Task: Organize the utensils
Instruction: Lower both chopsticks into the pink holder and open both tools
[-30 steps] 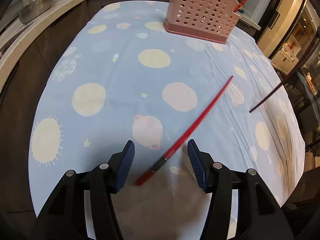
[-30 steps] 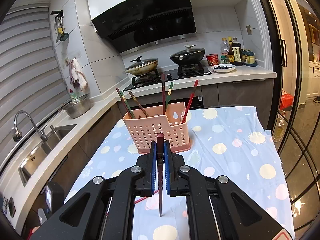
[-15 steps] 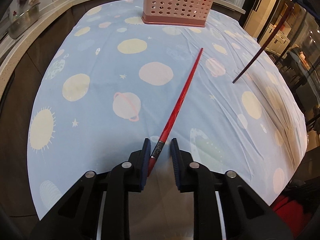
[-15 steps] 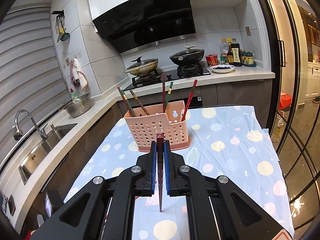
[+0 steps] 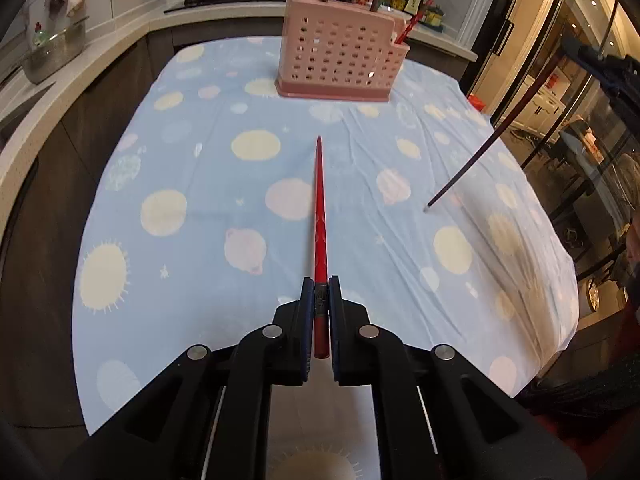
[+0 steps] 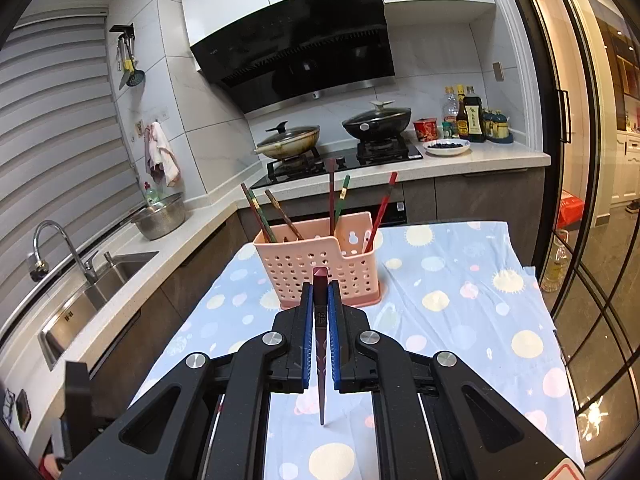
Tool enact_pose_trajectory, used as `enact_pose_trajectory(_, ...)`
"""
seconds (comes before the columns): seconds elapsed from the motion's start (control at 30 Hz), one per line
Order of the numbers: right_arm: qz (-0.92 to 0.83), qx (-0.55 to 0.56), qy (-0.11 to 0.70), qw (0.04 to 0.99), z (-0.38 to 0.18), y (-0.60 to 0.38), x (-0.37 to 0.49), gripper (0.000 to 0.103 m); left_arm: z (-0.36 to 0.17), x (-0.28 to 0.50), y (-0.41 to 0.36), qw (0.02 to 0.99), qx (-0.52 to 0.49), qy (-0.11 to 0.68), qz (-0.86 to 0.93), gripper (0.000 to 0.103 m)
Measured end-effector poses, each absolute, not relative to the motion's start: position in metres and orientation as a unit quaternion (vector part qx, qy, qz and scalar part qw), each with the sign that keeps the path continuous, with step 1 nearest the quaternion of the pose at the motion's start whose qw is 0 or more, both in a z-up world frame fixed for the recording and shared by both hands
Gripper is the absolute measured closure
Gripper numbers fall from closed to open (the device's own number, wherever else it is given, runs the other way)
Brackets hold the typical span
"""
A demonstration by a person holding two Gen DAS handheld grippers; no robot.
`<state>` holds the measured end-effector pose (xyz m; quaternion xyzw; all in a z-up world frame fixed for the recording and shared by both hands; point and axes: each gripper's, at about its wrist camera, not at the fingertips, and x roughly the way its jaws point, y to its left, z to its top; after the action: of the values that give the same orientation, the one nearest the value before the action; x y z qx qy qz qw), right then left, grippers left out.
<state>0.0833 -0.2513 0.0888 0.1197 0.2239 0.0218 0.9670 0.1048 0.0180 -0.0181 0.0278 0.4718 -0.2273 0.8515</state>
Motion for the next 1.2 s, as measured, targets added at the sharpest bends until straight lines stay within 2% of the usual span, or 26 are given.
enact_pose_trajectory(0.43, 0.033, 0.104, 0.19, 0.976, 0.122, -0.255, 0.123, 0.096, 0.099, 0.177, -0.014, 0.912, 0.028, 0.334, -0.237, 0.096)
enact_pose_trajectory(1.03, 0.044, 0.107, 0.134, 0.984, 0.206, -0.278, 0.231, 0.096, 0.241, 0.258, -0.052, 0.949, 0.027, 0.201, -0.24, 0.096)
enact_pose_trajectory(1.2, 0.042, 0.106, 0.136, 0.984, 0.215, -0.273, 0.266, 0.096, 0.259, 0.288, -0.061, 0.954, 0.02, 0.187, -0.233, 0.096)
